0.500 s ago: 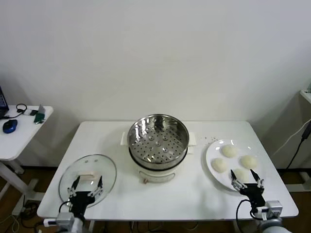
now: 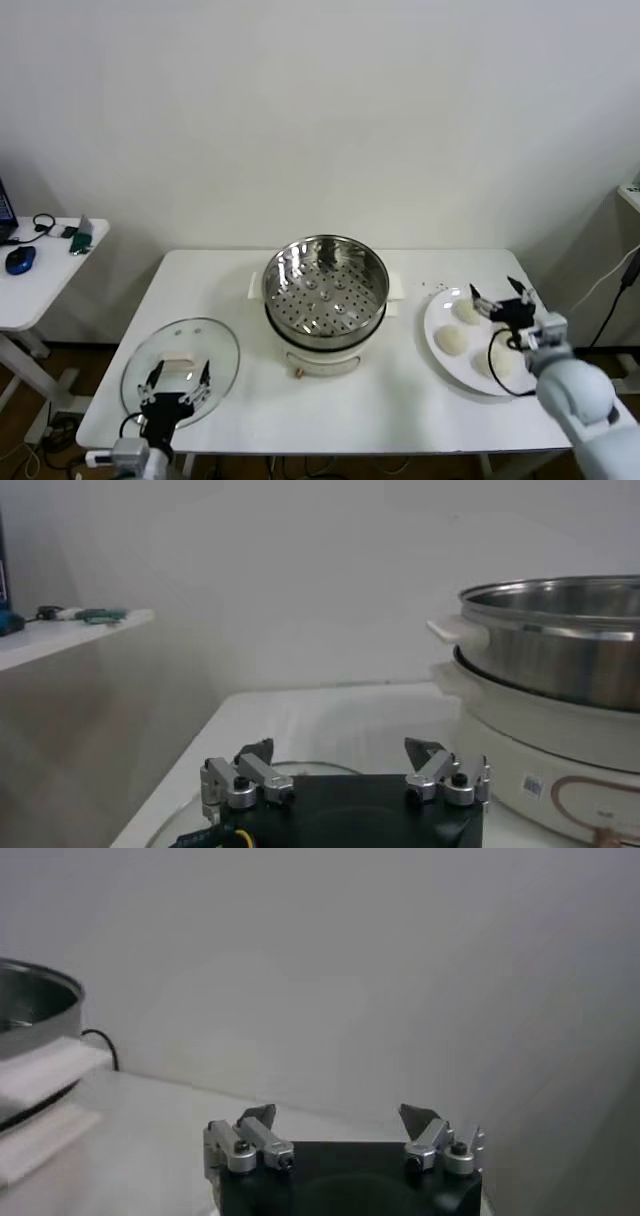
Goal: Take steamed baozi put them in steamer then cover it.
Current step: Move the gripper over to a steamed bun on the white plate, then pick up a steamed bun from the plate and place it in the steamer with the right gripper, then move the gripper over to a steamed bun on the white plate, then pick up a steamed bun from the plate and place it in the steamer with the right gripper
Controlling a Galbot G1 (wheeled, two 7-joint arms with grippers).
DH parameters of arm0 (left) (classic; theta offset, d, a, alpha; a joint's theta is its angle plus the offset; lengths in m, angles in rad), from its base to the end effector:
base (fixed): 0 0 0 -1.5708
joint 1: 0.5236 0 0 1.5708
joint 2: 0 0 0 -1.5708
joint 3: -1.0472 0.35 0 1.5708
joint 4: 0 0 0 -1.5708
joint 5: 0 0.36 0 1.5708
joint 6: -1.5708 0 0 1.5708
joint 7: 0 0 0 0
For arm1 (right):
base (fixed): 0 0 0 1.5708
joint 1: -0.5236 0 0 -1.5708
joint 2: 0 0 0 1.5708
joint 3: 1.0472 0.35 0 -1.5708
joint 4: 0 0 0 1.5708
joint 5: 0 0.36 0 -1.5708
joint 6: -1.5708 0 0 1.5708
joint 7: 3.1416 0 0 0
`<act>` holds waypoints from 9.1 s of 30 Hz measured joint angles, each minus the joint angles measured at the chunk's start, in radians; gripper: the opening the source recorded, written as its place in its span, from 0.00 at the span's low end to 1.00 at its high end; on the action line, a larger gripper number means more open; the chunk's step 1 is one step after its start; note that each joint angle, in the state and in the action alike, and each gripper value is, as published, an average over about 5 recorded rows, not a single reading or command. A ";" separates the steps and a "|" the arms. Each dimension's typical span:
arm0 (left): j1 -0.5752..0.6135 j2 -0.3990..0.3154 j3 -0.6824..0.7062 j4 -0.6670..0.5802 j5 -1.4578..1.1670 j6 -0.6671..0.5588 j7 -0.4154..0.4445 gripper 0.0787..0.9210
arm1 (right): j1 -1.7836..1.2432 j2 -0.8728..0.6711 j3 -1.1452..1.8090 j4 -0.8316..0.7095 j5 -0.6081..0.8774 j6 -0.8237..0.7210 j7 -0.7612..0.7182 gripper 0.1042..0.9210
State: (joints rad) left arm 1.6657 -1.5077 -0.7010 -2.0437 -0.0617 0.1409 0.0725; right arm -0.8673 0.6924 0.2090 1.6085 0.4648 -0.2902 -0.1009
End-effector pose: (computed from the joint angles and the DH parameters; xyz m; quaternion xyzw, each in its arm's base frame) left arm 0.1514 0.0682 -0.3313 0.0285 -0.9894 -0.0327 0.1389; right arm 0.3903 -0.1879 -0.2344 0.1323 -0.9555 0.2185 0.1473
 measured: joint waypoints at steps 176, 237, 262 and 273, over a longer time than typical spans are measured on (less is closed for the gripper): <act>-0.030 0.090 0.014 0.032 -0.076 -0.044 0.017 0.88 | 1.654 0.585 -1.797 -0.731 -0.065 0.815 -1.010 0.88; -0.016 0.057 0.001 0.042 -0.060 -0.065 0.012 0.88 | 1.228 0.100 -1.763 -0.476 -0.049 0.066 -0.681 0.69; -0.009 0.060 0.008 0.025 -0.057 -0.073 0.010 0.88 | 1.620 0.085 -1.875 -0.356 0.154 0.114 -0.810 0.65; -0.019 0.062 0.009 0.015 -0.062 -0.075 0.002 0.88 | 1.807 0.246 -1.847 -0.232 0.326 0.058 -0.783 0.65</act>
State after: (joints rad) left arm 1.6465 -1.4462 -0.6917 -2.0291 -0.1241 0.0658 0.0749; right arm 0.9401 0.9387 -1.6376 1.3767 0.7912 -0.2321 -0.8838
